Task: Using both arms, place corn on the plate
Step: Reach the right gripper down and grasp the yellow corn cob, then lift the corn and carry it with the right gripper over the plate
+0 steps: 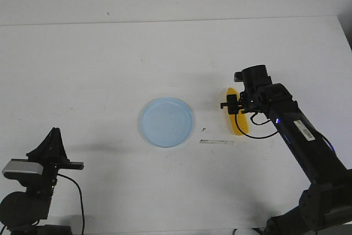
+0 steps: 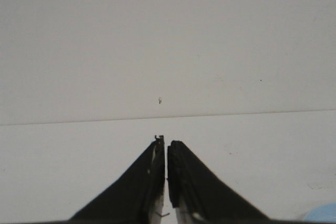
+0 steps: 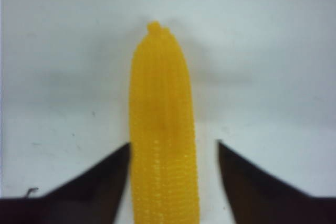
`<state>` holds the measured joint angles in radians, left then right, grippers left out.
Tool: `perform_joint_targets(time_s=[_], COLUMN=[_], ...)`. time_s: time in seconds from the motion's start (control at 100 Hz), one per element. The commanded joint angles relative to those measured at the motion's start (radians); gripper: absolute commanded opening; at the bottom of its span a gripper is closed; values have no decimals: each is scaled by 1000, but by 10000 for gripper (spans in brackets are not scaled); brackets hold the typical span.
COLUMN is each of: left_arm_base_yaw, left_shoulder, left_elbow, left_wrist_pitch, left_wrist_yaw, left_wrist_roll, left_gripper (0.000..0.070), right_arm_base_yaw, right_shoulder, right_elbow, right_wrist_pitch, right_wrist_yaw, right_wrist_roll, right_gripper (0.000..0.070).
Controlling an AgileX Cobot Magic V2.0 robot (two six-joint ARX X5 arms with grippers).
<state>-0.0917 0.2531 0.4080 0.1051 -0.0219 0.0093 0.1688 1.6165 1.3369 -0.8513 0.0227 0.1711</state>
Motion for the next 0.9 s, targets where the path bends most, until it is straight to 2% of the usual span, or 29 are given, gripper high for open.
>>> perform_joint_targets(time_s=[0.0,0.62,0.67,0.79,0.89], left_arm_base_yaw=[1,1,1,1,1], left_shoulder=[-1,-1,-1,-1,-1], left_elbow=[7,7,7,7,7], left_wrist_pitch=[16,16,16,16,16], left_wrist_yaw=[-1,-1,-1,-1,-1], left_wrist_roll=[9,9,9,9,9], left_gripper=[1,1,1,1,1], right_arm_base_yaw=[7,29,29,29,29], right_shoulder=[34,185,190,195,195], right_elbow=[24,23,23,23,23], right_wrist_pitch=[1,34,34,36,37], right_wrist_yaw=[3,0,1,1,3], right_wrist_roll=[14,-16,-16,-16,-16], right_gripper=[498,494,466,340,332])
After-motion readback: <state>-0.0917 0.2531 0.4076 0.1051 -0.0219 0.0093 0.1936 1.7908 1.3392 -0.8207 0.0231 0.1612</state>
